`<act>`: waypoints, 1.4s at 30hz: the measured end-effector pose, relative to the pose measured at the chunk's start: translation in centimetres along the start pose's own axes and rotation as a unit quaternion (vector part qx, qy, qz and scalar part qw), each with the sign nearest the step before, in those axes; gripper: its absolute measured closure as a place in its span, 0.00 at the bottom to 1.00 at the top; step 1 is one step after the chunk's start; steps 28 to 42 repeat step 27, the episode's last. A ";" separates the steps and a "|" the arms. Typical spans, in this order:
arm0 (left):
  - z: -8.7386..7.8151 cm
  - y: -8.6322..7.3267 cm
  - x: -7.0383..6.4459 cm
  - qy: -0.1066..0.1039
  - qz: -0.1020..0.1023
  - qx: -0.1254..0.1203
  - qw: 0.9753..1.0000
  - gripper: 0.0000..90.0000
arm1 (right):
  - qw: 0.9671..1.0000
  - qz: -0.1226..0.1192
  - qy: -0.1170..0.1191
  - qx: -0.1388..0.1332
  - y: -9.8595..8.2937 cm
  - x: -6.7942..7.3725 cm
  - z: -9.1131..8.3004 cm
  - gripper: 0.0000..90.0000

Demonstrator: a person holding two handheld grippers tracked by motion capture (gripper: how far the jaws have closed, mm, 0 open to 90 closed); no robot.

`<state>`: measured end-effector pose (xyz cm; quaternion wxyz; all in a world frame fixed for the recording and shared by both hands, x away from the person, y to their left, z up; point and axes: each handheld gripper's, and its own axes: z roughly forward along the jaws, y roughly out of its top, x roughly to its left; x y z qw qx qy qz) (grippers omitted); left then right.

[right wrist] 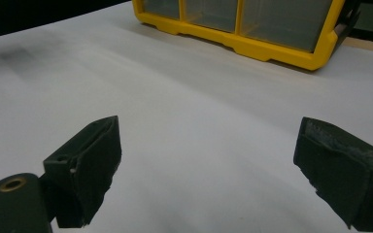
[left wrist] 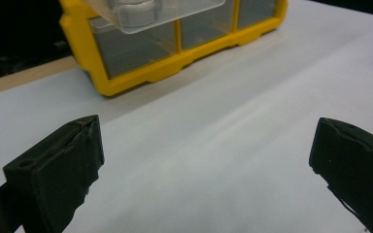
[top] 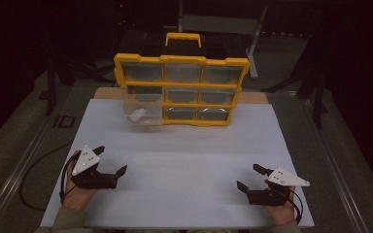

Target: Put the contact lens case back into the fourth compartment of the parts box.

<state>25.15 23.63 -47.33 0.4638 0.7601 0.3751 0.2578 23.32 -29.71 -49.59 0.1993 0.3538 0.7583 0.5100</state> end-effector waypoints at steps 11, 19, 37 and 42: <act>-0.9 -2.2 -0.8 0.004 0.001 -0.008 1.000 0.00 | 1.000 -0.006 0.003 -0.012 -0.1 0.0 0.0 0.10; -1.2 -2.5 -0.7 0.032 -0.002 -0.019 0.999 0.00 | 1.000 -0.011 -0.003 -0.018 -0.3 0.2 0.0 0.10; -0.9 -2.6 -0.7 0.032 -0.001 -0.007 0.999 0.00 | 1.000 -0.010 -0.004 -0.020 -0.3 0.2 0.0 0.10; -0.9 -2.6 -0.7 0.032 -0.001 -0.007 0.999 0.00 | 1.000 -0.010 -0.004 -0.020 -0.3 0.2 0.0 0.10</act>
